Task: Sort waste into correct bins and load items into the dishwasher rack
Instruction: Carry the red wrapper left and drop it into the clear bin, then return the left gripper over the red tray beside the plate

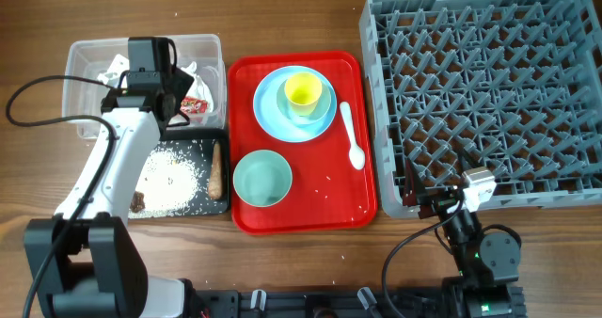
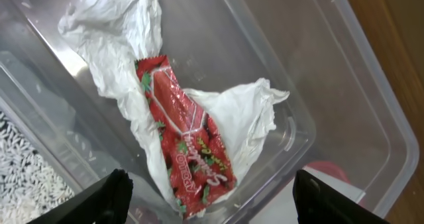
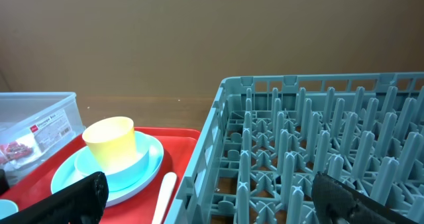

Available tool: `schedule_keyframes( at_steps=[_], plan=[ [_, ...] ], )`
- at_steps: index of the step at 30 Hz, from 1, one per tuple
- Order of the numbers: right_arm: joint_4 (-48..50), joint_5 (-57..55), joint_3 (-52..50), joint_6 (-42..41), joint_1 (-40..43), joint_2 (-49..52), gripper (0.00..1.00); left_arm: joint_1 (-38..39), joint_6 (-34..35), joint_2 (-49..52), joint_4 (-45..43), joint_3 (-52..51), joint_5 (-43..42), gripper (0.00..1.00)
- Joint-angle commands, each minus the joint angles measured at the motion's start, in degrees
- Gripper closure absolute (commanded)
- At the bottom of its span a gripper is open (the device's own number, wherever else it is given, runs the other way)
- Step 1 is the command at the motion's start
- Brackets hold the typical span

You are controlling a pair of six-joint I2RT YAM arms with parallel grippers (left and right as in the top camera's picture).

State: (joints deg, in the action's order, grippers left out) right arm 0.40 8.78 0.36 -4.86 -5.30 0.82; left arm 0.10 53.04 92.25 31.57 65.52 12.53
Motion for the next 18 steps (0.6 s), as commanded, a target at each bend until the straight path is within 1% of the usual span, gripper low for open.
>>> schedule_keyframes(
  at_steps=[1,2,4,5,6,8,9,11,12,13,14,18],
  plan=[
    [0.2,0.3,0.0,0.2,0.1,0.2,0.00,1.0,-1.9,-6.4,2.0,0.4,-3.4,0.25],
    [0.2,0.3,0.0,0.2,0.1,0.2,0.00,1.8,-4.4,-8.8,2.8,0.4,-6.5,0.31],
    [0.2,0.3,0.0,0.2,0.1,0.2,0.00,3.6,-7.0,-12.7,5.5,0.4,-13.5,0.36],
    [0.2,0.3,0.0,0.2,0.1,0.2,0.00,5.2,-7.9,-15.1,9.2,0.4,-17.9,0.41],
    [0.2,0.3,0.0,0.2,0.1,0.2,0.00,6.7,-7.8,-16.3,12.6,0.4,-19.7,0.45],
    [0.2,0.3,0.0,0.2,0.1,0.2,0.00,10.3,-7.8,-17.4,19.5,0.4,-20.2,0.59],
    [0.2,0.3,0.0,0.2,0.1,0.2,0.00,12.3,-7.8,-17.4,22.4,0.3,-20.2,0.64],
    [0.3,0.3,0.0,0.3,0.1,0.2,0.00,15.9,-7.8,-17.1,25.5,-0.3,-20.2,0.70],
    [0.2,0.3,0.0,0.2,0.1,0.2,0.00,17.8,-7.8,-16.9,26.4,-0.9,-20.2,0.79],
    [0.2,0.3,0.0,0.2,0.1,0.2,0.00,20.9,-7.8,-16.7,27.0,-1.7,-20.2,0.92],
    [0.2,0.3,0.0,0.2,0.1,0.2,0.00,23.4,-7.8,-16.5,27.0,-2.4,-20.1,0.96],
    [0.2,0.3,0.0,0.3,0.1,0.2,0.00,33.3,-6.1,-16.3,23.5,-5.5,-18.1,0.96]
  ],
)
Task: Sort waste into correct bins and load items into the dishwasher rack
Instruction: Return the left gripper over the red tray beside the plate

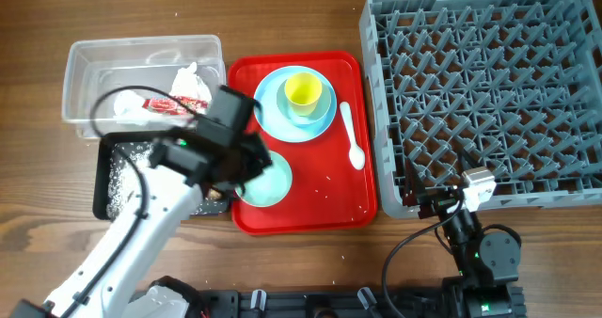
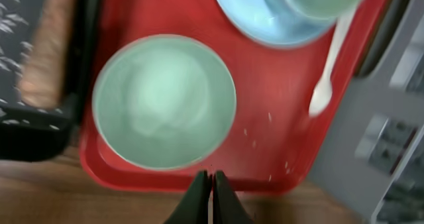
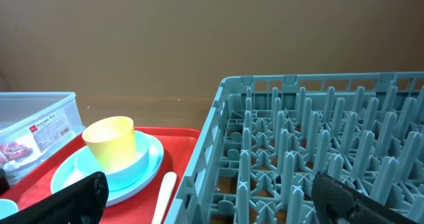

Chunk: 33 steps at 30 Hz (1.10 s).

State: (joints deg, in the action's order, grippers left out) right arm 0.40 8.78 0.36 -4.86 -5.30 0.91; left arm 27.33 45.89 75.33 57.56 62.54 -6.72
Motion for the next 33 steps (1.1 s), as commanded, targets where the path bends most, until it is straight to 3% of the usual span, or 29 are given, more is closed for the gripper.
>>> schedule_keyframes(
  at_steps=[1,5,17,24,28,33],
  plan=[
    [0.2,0.3,0.0,0.2,0.1,0.1,0.00,7.8,2.4,0.6,-3.1,-3.0,2.3,0.96],
    [0.2,0.3,0.0,0.2,0.1,0.1,0.00,14.8,8.7,1.5,-4.7,-3.5,7.3,0.96],
    [0.2,0.3,0.0,0.3,0.1,0.1,0.00,24.8,11.5,6.3,-15.4,-3.5,7.7,0.91],
    [0.2,0.3,0.0,0.2,0.1,0.1,0.00,23.3,11.6,8.4,-20.3,-3.5,12.2,0.83],
    [0.2,0.3,0.0,0.2,0.1,0.1,0.00,20.4,11.6,8.4,-20.2,-3.5,6.6,0.85],
    [0.2,0.3,0.0,0.3,0.1,0.1,0.00,20.0,11.4,8.4,-19.9,-3.5,6.1,0.84]
  ],
)
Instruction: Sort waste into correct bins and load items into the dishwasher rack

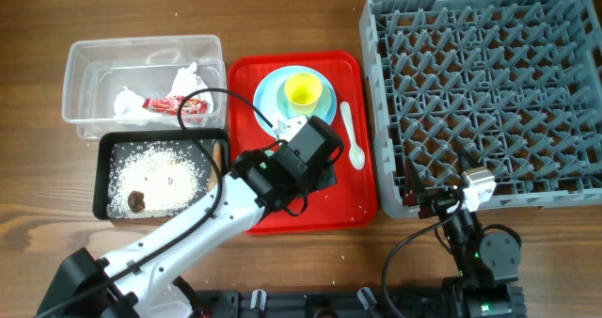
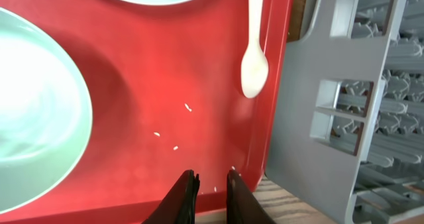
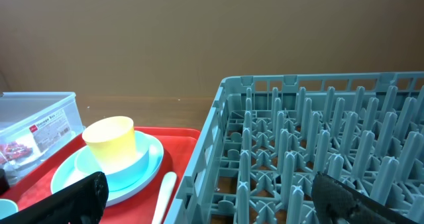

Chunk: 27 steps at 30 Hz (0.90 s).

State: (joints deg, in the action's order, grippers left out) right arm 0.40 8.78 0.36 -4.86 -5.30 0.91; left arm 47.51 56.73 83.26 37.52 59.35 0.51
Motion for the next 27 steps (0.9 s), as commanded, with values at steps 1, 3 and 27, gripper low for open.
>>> schedule_keyframes(
  at_steps=[1,3,27],
  plan=[
    [0.2,0.3,0.0,0.2,0.1,0.1,0.00,-0.2,0.6,0.5,0.1,-0.3,-1.1,0.84],
    [0.2,0.3,0.0,0.2,0.1,0.1,0.00,-0.2,0.6,0.5,0.1,-0.3,-1.1,0.84],
    [-13.9,13.0,30.5,-10.4,0.1,13.8,0.00,-0.2,-0.8,0.5,1.0,-0.3,-2.3,0.78]
  ],
)
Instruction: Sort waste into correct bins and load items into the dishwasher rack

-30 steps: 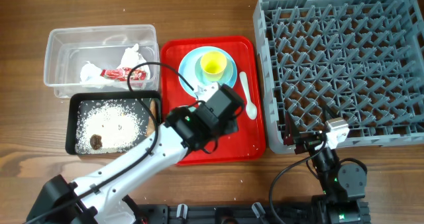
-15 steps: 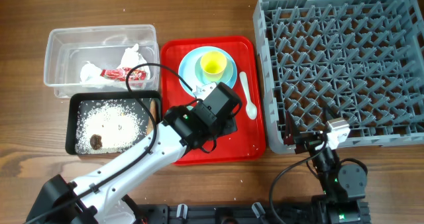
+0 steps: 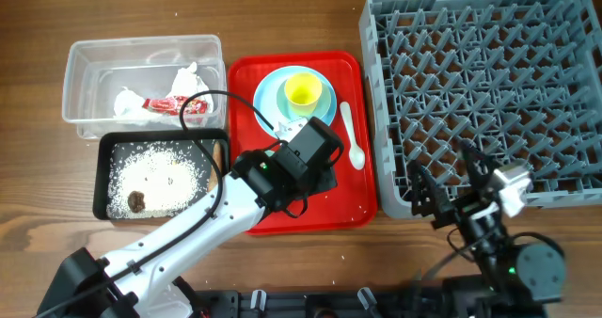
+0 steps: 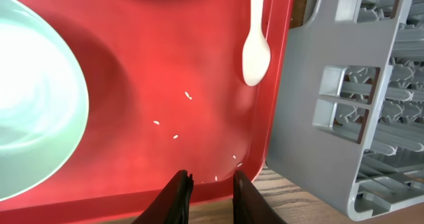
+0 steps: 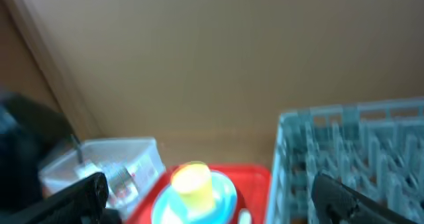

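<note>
On the red tray (image 3: pixel 362 191) a yellow cup (image 3: pixel 301 90) stands in a blue plate (image 3: pixel 277 106), with a white spoon (image 3: pixel 351 135) to their right. My left gripper (image 4: pixel 209 197) hovers open and empty over the tray's front right corner, with the green bowl (image 4: pixel 33 105) to its left and the spoon (image 4: pixel 255 45) ahead. In the overhead view the left arm hides most of the bowl. The grey dishwasher rack (image 3: pixel 484 92) fills the right side. My right gripper (image 3: pixel 447 179) is open at the rack's front edge, holding nothing. Its own view is blurred and shows the cup (image 5: pixel 192 177).
A clear bin (image 3: pixel 89 69) at the back left holds white tissue and a red wrapper (image 3: pixel 169 103). In front of it a black tray (image 3: pixel 102 182) holds rice and brown food scraps. Bare wooden table (image 3: pixel 38 167) lies at the far left.
My right arm has risen from its low resting pose in front of the rack, and its view now looks from higher up. The left gripper's fingers stand slightly wider apart in nearly the same spot.
First my left gripper was open over the clear bin, above the red wrapper on tissue. Then it was shut above the green bowl on the tray. After that it was at the tray's front right near the spoon, fingers slightly parted, now wider. The right arm moved only now.
</note>
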Available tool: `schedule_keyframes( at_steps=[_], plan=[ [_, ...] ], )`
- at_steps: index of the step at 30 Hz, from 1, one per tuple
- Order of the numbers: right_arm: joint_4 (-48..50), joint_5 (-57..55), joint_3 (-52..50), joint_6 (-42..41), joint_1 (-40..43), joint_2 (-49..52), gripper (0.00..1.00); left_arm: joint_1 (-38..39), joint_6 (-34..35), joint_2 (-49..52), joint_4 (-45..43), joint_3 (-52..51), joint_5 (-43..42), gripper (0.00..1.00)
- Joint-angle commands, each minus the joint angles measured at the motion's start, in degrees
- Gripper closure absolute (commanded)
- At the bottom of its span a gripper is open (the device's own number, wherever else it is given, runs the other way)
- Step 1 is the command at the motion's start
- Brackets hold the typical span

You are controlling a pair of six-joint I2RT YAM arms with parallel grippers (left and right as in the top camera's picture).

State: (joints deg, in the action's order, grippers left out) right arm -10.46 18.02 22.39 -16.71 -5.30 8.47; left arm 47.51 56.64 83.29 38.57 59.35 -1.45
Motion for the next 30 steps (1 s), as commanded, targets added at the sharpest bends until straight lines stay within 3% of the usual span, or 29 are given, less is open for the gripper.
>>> schedule_keyframes(
  at_steps=[1,3,6,9,10,11,12,13,15,19,26,30],
  plan=[
    [-10.0,5.8,17.2,3.7,0.1,13.4,0.00,-0.2,-0.7,0.5,-0.1,-0.3,-0.3,0.78],
    [-21.7,5.9,29.2,6.3,0.1,23.0,0.00,-0.2,-0.7,0.5,0.0,-0.3,-0.7,0.78],
    [-30.3,7.1,39.8,6.0,0.1,33.0,0.00,-0.2,-0.7,0.5,-0.3,-0.3,-0.7,0.77],
    [-32.1,16.3,41.0,-5.9,0.1,38.5,0.00,-1.6,-0.7,0.5,-1.0,-0.3,-0.7,0.76],
    [-32.0,21.2,41.0,-6.3,0.1,40.1,0.00,-2.5,-0.7,0.5,-1.0,-0.3,-0.7,0.76],
    [-32.0,23.9,41.0,-5.1,0.1,41.0,0.13,-3.3,-0.7,0.5,-1.0,-0.3,-0.7,0.75],
    [-32.2,24.0,41.0,-4.4,0.1,42.7,0.20,-4.5,-0.7,0.5,-0.9,-0.3,-0.7,0.75],
    [-33.0,21.2,41.0,-5.5,0.1,44.1,0.00,-5.5,-0.7,0.5,-0.9,-0.3,-0.7,0.75],
    [-34.7,14.2,41.0,-8.8,0.1,46.9,0.00,-7.5,-0.7,0.5,-1.0,-0.3,-0.7,0.74],
    [-35.6,13.3,41.0,-8.7,0.1,51.5,0.00,-10.1,-0.9,0.5,-1.7,-0.3,-0.7,0.71],
    [-40.3,12.8,40.9,1.2,0.0,59.7,0.02,-13.6,-0.9,0.7,-10.6,-0.3,0.4,0.65],
    [-41.9,12.5,40.9,5.5,0.0,63.1,0.03,-13.7,-0.1,2.5,-13.4,-0.3,8.0,0.60]
  ],
)
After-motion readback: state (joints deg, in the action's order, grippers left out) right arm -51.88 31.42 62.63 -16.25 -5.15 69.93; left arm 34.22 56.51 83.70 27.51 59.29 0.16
